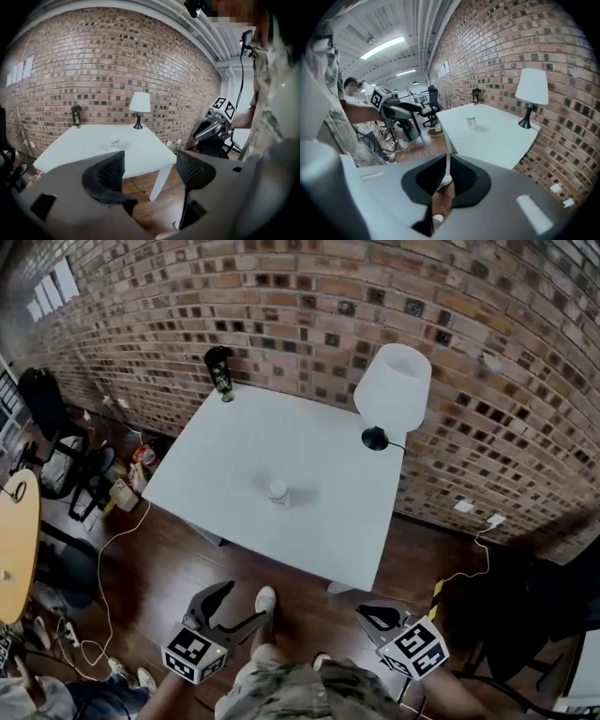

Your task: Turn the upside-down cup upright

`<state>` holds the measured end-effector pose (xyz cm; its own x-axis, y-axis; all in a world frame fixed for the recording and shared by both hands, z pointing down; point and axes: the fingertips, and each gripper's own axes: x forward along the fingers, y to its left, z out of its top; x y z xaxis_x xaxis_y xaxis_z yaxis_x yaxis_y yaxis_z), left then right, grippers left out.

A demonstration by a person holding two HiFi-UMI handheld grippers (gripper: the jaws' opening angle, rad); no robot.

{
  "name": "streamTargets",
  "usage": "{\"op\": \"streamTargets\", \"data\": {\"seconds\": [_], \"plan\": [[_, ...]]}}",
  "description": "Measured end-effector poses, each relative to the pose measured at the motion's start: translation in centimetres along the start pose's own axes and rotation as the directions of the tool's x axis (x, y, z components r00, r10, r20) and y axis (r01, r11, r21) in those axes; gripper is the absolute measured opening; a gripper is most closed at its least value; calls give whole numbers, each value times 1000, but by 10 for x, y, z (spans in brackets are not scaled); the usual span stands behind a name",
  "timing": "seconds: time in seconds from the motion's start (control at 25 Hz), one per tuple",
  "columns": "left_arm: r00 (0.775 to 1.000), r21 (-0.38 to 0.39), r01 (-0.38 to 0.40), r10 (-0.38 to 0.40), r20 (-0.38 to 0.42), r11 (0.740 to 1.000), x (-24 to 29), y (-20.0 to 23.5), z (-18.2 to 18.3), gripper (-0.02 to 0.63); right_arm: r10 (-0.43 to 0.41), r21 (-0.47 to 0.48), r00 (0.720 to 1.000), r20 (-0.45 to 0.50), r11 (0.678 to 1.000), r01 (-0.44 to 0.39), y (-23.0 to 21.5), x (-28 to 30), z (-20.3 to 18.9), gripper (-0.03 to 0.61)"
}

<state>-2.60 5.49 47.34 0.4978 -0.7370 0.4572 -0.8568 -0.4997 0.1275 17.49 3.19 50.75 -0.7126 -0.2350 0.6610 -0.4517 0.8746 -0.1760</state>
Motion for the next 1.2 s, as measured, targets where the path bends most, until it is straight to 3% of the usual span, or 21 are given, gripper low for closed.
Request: {"op": "streamTargets", "data": {"seconds": [0.2, 0.36, 0.6, 0.76, 0.96, 1.2], "plan": [[1000, -79, -7, 6, -21, 997, -60, -95, -15, 345, 69, -36, 997, 23, 997, -68, 39, -39, -25, 26], [999, -50, -12, 10, -39, 999, -90, -129, -9, 334, 76, -18, 995, 64, 997, -75, 61, -62, -35, 26], [999, -14, 50, -50, 7, 999, -112, -163, -8, 330, 63, -12, 993, 104, 998, -62, 107, -80, -48, 29], [998, -24, 50, -49, 44, 998, -161, -176, -25, 328, 52, -35, 993, 108, 998, -49, 155, -83, -51, 49], [998, -106, 48, -44, 44, 993, -236, -173, -57, 326, 34, -26, 993, 115, 999, -31, 227, -84, -43, 60], [997, -121, 58, -51, 62, 991, -314, -168, -102, 318, 18, -61, 989, 147, 998, -10, 325, -85, -31, 64]]}}
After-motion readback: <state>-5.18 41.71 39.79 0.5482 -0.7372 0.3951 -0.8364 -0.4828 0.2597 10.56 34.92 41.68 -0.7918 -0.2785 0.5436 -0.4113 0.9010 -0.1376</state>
